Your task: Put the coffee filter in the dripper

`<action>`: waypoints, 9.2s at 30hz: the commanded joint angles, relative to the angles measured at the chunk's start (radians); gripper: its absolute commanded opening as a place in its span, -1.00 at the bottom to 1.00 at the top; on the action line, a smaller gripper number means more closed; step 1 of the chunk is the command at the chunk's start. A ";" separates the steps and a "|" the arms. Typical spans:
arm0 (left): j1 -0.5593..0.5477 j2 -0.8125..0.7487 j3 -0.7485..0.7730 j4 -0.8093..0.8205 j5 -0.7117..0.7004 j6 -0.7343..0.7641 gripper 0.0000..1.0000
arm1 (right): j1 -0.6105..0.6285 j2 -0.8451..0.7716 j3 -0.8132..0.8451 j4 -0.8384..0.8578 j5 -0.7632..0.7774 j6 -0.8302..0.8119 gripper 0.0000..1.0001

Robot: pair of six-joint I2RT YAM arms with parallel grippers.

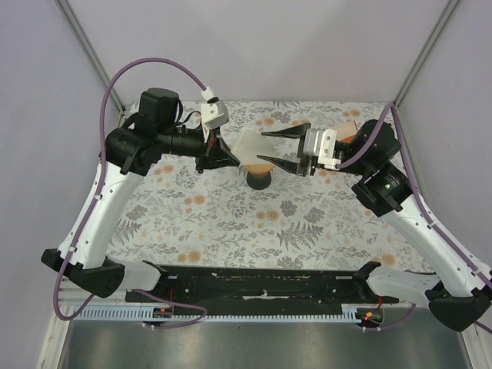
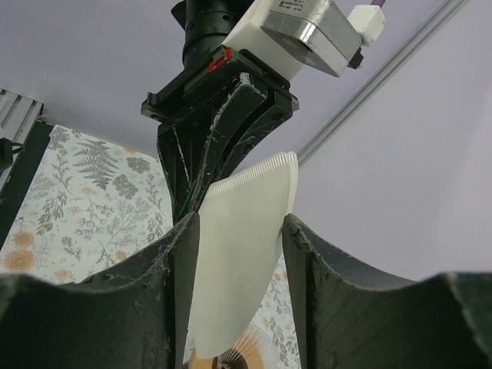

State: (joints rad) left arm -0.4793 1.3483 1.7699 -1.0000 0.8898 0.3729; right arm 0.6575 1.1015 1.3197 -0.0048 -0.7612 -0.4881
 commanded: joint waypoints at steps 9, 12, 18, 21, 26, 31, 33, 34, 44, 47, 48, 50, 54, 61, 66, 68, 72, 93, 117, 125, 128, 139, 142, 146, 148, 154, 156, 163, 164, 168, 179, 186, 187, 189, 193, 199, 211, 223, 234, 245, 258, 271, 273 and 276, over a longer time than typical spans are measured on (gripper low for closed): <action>-0.012 -0.003 0.033 -0.022 -0.002 0.067 -0.96 | 0.004 0.029 0.070 -0.070 0.080 -0.029 0.00; -0.015 -0.003 0.036 -0.046 -0.003 0.103 -0.96 | 0.004 0.035 0.076 -0.075 0.089 -0.036 -0.01; -0.021 0.003 0.062 -0.086 -0.009 0.153 -0.96 | 0.004 0.049 0.096 -0.121 0.083 -0.059 -0.13; -0.024 0.003 0.068 -0.101 -0.014 0.173 -0.96 | 0.004 0.051 0.096 -0.127 0.089 -0.069 -0.15; -0.033 0.008 0.069 -0.107 -0.025 0.185 -0.96 | 0.004 0.058 0.111 -0.156 0.083 -0.084 -0.27; -0.042 0.009 0.069 -0.115 -0.031 0.196 -0.96 | 0.004 0.067 0.118 -0.169 0.109 -0.095 -0.27; -0.047 0.009 0.069 -0.126 -0.032 0.207 -0.96 | 0.004 0.070 0.124 -0.170 0.128 -0.104 -0.26; -0.050 0.012 0.071 -0.132 -0.035 0.215 -0.96 | 0.004 0.069 0.130 -0.170 0.128 -0.113 -0.27; -0.062 0.012 0.076 -0.138 -0.046 0.228 -0.96 | 0.004 0.093 0.168 -0.239 0.141 -0.162 -0.72; -0.065 0.012 0.077 -0.141 -0.045 0.228 -0.96 | 0.004 0.095 0.168 -0.250 0.161 -0.167 -0.78; -0.064 0.011 0.079 -0.140 -0.048 0.228 -0.96 | 0.005 0.097 0.170 -0.253 0.160 -0.168 -0.76; -0.065 0.011 0.079 -0.141 -0.052 0.233 -0.96 | 0.004 0.097 0.173 -0.267 0.146 -0.175 -0.74; -0.065 0.011 0.079 -0.144 -0.069 0.241 -0.96 | 0.002 0.104 0.191 -0.337 0.097 -0.204 -0.65; -0.071 0.015 0.083 -0.160 -0.092 0.267 -0.96 | 0.004 0.139 0.245 -0.423 0.050 -0.213 -0.44; -0.076 0.017 0.083 -0.160 -0.107 0.268 -0.96 | 0.005 0.156 0.266 -0.449 0.025 -0.214 -0.51; -0.078 0.015 0.082 -0.160 -0.112 0.270 -0.96 | 0.004 0.156 0.265 -0.457 0.025 -0.218 -0.51; -0.078 0.018 0.082 -0.160 -0.124 0.273 -0.96 | 0.004 0.159 0.265 -0.460 0.043 -0.211 -0.64; -0.081 0.011 0.034 -0.074 -0.249 0.199 -0.96 | 0.004 0.084 0.174 -0.455 -0.061 -0.179 -1.00; -0.079 -0.003 0.007 -0.071 -0.249 0.210 -0.96 | -0.176 0.124 0.142 -0.420 -0.233 -0.055 0.90; -0.079 0.008 0.010 -0.071 -0.215 0.212 -0.96 | -0.153 0.204 0.174 -0.399 -0.303 0.006 0.12; -0.081 0.005 0.010 -0.069 -0.193 0.212 -0.96 | -0.145 0.222 0.187 -0.402 -0.311 0.017 -0.21; -0.078 -0.012 0.115 -0.094 -0.173 0.175 0.17 | -0.147 0.175 0.133 -0.400 -0.150 0.072 -1.00; -0.078 -0.015 0.190 -0.132 -0.192 0.155 0.19 | -0.145 0.173 0.133 -0.400 -0.112 0.098 -1.00; -0.078 -0.050 0.194 -0.129 -0.255 0.086 0.19 | -0.145 0.182 0.141 -0.391 -0.096 0.170 -1.00; -0.078 -0.067 0.175 -0.106 -0.275 0.051 0.13 | -0.147 0.185 0.136 -0.380 -0.098 0.206 -1.00; -0.081 -0.028 0.141 0.017 -0.284 -0.061 -0.10 | -0.137 0.207 0.151 -0.337 -0.130 0.290 -1.00; -0.079 -0.003 0.155 0.049 -0.275 -0.089 -0.17 | -0.131 0.209 0.150 -0.337 -0.136 0.298 -1.00; -0.079 0.028 0.155 0.124 -0.160 -0.183 -0.26 | -0.116 0.204 0.130 -0.337 -0.113 0.309 -1.00; -0.081 0.028 0.151 0.126 -0.146 -0.186 -0.26 | -0.117 0.202 0.128 -0.337 -0.115 0.307 -1.00; -0.079 0.035 0.140 0.141 -0.137 -0.196 -0.37 | -0.116 0.202 0.134 -0.342 -0.104 0.304 -1.00; -0.088 0.052 0.108 0.144 -0.083 -0.192 -0.66 | -0.116 0.198 0.131 -0.347 -0.122 0.296 -1.00; -0.090 0.040 0.100 0.136 -0.258 -0.123 -0.31 | -0.105 0.158 0.093 -0.354 -0.248 0.226 -1.00; -0.088 0.038 0.092 0.139 -0.249 -0.123 -0.38 | -0.104 0.156 0.095 -0.354 -0.247 0.227 -1.00; -0.088 0.035 0.079 0.139 -0.209 -0.126 -0.49 | -0.102 0.155 0.095 -0.354 -0.245 0.229 -0.99; -0.088 0.025 0.036 0.139 -0.103 -0.117 -0.51 | -0.104 0.156 0.102 -0.353 -0.240 0.230 -0.98; -0.088 0.005 0.010 0.130 -0.077 -0.108 -0.92 | -0.104 0.159 0.113 -0.359 -0.204 0.221 -0.95; -0.088 -0.006 0.000 0.034 -0.114 0.010 -0.96 | -0.131 0.066 0.111 -0.422 -0.061 0.128 0.18; -0.102 -0.009 0.005 -0.028 -0.103 0.090 -0.96 | -0.107 0.153 0.320 -0.488 -0.158 0.184 0.03; -0.110 -0.012 0.011 -0.037 -0.104 0.103 -0.96 | -0.084 0.241 0.409 -0.492 -0.188 0.226 -0.30; -0.114 -0.006 0.016 -0.038 -0.104 0.101 -0.96 | -0.079 0.254 0.409 -0.518 -0.165 0.204 -0.35; -0.122 -0.002 0.017 -0.045 -0.107 0.113 -0.96 | -0.078 0.273 0.406 -0.535 -0.151 0.197 -0.41; -0.127 -0.003 0.025 -0.049 -0.141 0.129 -0.96 | -0.070 0.287 0.408 -0.596 -0.168 0.158 -0.28; -0.127 -0.003 0.028 -0.051 -0.140 0.129 -0.96 | -0.068 0.288 0.397 -0.600 -0.167 0.155 -0.24; -0.128 -0.002 0.030 -0.057 -0.144 0.133 -0.96 | -0.067 0.285 0.389 -0.604 -0.170 0.149 -0.21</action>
State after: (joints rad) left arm -0.5983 1.3609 1.7725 -1.0550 0.7563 0.4667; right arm 0.5850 1.3842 1.6897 -0.5896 -0.9176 -0.3233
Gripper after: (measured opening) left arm 0.033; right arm 0.385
